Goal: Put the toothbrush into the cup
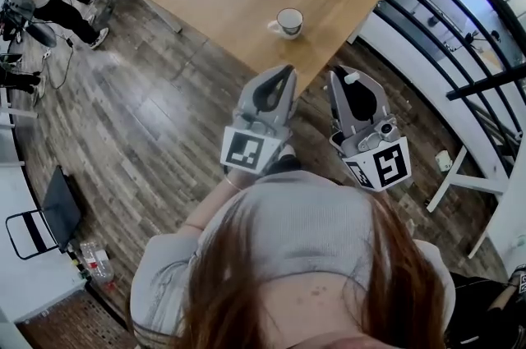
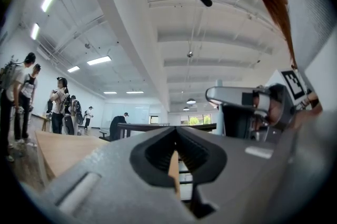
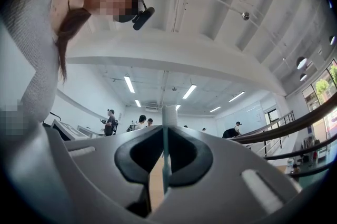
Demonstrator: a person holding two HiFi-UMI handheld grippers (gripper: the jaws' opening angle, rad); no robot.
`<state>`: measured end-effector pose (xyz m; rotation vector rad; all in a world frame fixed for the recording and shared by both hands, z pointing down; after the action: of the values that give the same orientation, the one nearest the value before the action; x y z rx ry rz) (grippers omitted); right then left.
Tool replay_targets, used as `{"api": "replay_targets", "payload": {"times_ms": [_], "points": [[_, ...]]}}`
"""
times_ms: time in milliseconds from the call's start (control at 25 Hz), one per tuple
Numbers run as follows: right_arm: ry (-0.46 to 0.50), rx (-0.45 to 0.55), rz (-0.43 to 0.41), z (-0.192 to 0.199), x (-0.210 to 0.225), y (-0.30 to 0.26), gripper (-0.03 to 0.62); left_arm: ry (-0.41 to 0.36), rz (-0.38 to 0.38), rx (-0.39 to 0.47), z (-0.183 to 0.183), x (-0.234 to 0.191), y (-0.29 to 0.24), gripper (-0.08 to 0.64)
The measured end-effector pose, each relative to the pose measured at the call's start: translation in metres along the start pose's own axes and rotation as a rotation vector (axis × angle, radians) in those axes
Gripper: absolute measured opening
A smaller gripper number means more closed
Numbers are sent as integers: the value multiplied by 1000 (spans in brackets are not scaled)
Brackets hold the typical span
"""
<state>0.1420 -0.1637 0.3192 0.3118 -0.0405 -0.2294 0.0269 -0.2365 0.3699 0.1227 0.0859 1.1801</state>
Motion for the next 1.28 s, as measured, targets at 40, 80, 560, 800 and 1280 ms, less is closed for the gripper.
{"api": "replay_targets", "payload": {"times_ms": [40,80,560,800,1280], "points": [[-3,-2,3,2,2,-4,11,4,-1,-4,1,-5,-2,3],[-5,-4,5,4,3,-8,11,7,-2,-6,2,-8,-4,3],[-12,1,-46,8,15,-23,9,-18,-55,8,0,-21,-11,3],[-41,1,-73,2,31,-33,9,-3,-104,4,-4,-17,-11,3],[-93,-19,-83,63,86,-123,8,-2,-259,-37,9,-36,16,3]]}}
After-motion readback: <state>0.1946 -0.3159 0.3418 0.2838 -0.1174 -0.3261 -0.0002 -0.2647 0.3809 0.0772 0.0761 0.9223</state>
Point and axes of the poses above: the fingertips, and each gripper's own axes: y backward along the fingers, x to its right, z out of its underside, the point moved 6 cm from there along y, backward along the fingers, and after that the axes turned 7 degrees about z, right-handed, at the moved point
